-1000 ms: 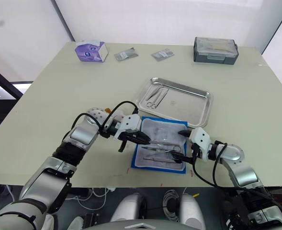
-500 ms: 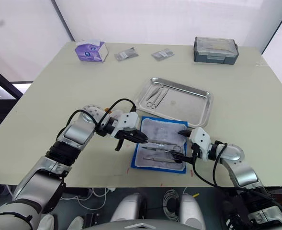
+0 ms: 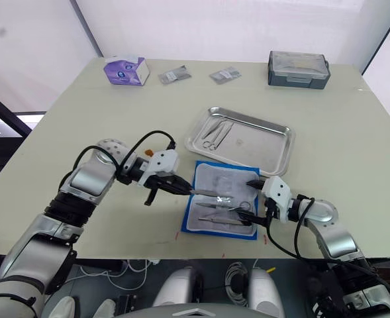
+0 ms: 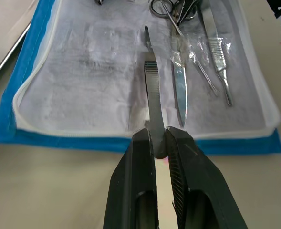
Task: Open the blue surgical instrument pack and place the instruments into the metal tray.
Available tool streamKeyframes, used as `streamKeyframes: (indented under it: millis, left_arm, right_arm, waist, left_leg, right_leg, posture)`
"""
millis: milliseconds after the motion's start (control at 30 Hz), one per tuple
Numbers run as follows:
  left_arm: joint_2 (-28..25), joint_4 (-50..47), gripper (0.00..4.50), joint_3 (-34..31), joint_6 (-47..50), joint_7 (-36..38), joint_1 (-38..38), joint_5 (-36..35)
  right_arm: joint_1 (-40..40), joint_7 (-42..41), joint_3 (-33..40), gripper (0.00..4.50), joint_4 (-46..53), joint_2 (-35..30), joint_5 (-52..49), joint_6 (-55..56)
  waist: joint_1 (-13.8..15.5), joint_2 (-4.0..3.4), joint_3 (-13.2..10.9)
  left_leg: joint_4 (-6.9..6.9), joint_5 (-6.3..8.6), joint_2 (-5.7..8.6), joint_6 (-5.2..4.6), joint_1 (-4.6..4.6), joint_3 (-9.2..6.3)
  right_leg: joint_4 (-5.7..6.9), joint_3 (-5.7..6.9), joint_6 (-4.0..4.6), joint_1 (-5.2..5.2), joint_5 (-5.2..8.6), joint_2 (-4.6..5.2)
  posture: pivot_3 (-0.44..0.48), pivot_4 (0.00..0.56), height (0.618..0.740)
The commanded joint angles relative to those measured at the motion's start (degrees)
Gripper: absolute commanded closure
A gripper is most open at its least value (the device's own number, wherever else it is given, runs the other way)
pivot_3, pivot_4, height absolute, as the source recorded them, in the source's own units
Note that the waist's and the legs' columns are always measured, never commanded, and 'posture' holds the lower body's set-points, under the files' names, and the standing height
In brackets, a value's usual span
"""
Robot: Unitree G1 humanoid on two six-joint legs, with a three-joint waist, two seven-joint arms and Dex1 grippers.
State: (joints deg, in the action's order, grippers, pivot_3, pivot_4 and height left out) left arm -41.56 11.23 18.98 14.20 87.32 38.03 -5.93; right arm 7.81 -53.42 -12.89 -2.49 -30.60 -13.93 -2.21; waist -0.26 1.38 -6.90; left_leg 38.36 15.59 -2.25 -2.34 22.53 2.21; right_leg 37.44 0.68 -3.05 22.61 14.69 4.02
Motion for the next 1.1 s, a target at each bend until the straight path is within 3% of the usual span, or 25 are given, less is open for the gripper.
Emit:
streamKeyframes:
  millis: [33,300,600,1100]
  left_arm:
    - [-2.46,-3.39,4.46,-2.55,1.48,2.45,1.71,-2.64]
    - [-8.46,-2.49,4.46,-2.87,2.57,5.04,4.26,-3.29]
    - [-15.07,1.27,4.46,-1.93,5.36,5.18,8.32,-8.78]
    - [7.14,-3.16,4.46,-9.56,20.74,-20.25,12.2,-11.12]
  right_arm:
    - [-3.4,0.3,-3.09,0.0,-5.9,-1.89,5.56,-3.47]
    - [-3.09,0.21,-3.15,0.0,-6.05,-1.84,5.57,-3.5]
    - [-3.06,0.2,-3.14,0.0,-6.07,-1.86,5.59,-3.43]
    - [-2.74,-0.07,-3.1,0.0,-6.48,-2.11,5.72,-3.04]
  waist:
    - [0.0,0.0,0.0]
    - [0.02,0.01,-0.02]
    - [-0.03,0.01,-0.03]
    - [0.54,0.25,0.03]
  left_leg:
    - [0.0,0.0,0.0,0.0,0.0,0.0]
    - [0.0,0.0,0.0,0.0,0.0,0.0]
    - [0.0,0.0,-0.01,0.0,0.0,0.01]
    - [0.02,0.0,0.0,0.01,0.03,-0.02]
  right_leg:
    - [-0.01,0.0,0.0,0.0,0.0,0.0]
    - [0.0,0.0,0.0,0.0,0.01,0.0]
    - [0.0,-0.01,-0.01,0.02,0.01,0.0]
    - [0.0,-0.03,-0.03,0.0,0.0,-0.01]
  posture:
    - [0.0,0.15,0.727]
    - [0.0,0.15,0.727]
    - [0.0,0.15,0.727]
    - [0.0,0.15,0.727]
